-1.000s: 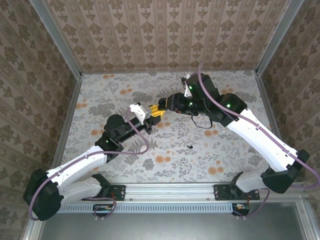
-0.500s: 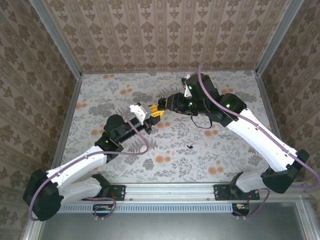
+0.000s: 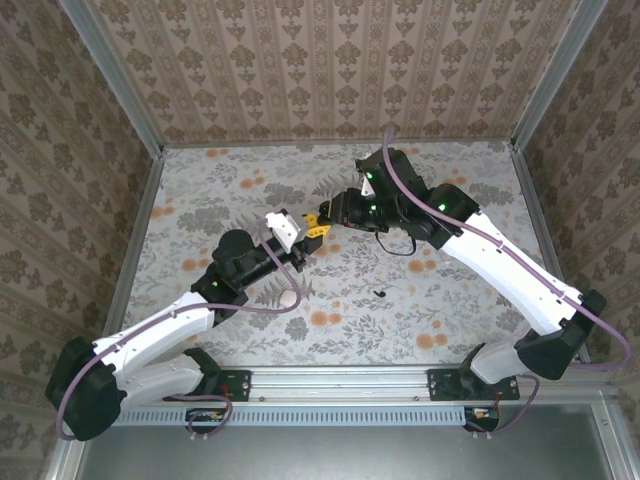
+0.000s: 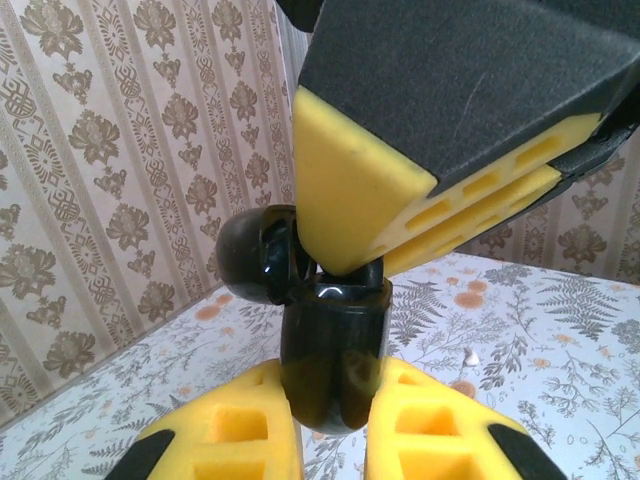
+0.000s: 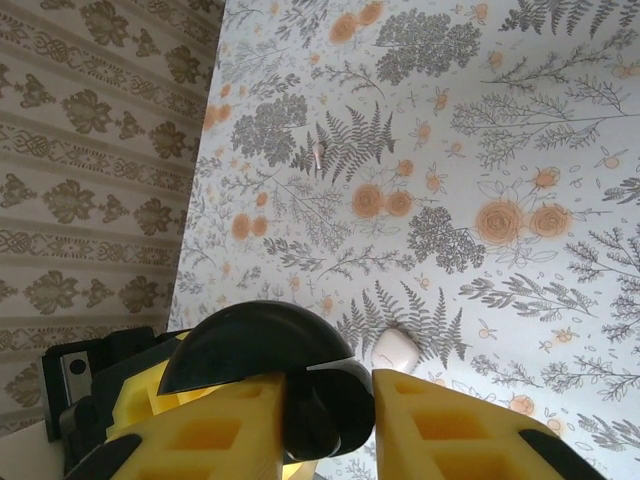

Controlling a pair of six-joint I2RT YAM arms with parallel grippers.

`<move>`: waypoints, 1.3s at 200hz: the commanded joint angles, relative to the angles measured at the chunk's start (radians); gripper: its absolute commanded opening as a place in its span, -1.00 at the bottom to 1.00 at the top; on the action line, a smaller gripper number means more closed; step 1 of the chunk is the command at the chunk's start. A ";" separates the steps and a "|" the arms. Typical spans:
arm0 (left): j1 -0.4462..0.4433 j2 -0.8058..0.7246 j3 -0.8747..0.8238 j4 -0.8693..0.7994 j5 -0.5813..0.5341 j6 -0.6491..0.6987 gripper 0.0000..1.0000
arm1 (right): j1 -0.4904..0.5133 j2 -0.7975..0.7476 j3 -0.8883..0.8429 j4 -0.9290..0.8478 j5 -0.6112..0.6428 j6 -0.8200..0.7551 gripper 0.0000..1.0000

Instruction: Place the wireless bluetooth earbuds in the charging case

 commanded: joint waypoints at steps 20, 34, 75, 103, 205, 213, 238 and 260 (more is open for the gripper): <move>-0.021 0.004 0.042 -0.007 -0.009 0.039 -1.00 | 0.020 0.033 0.039 -0.038 -0.031 -0.018 -0.68; -0.020 0.002 0.042 -0.014 -0.014 0.041 -1.00 | 0.020 0.034 0.042 -0.042 -0.033 -0.021 -0.74; -0.024 0.003 0.040 -0.026 -0.020 0.048 -1.00 | 0.020 0.030 0.054 -0.042 -0.028 -0.038 -0.80; -0.024 0.006 0.042 -0.029 -0.015 0.048 -1.00 | 0.020 0.030 0.081 -0.042 -0.016 -0.074 -0.81; -0.019 0.027 0.060 -0.047 0.071 0.009 -1.00 | 0.019 0.016 0.153 -0.083 0.019 -0.233 -0.82; -0.018 0.031 0.061 -0.046 0.080 0.003 -1.00 | 0.019 0.016 0.159 -0.090 0.023 -0.241 -0.82; -0.012 0.036 0.062 -0.045 0.095 -0.011 -1.00 | 0.019 0.014 0.175 -0.112 0.034 -0.265 -0.83; -0.004 0.039 0.063 -0.045 0.110 -0.024 -1.00 | 0.017 0.014 0.186 -0.133 0.035 -0.283 -0.83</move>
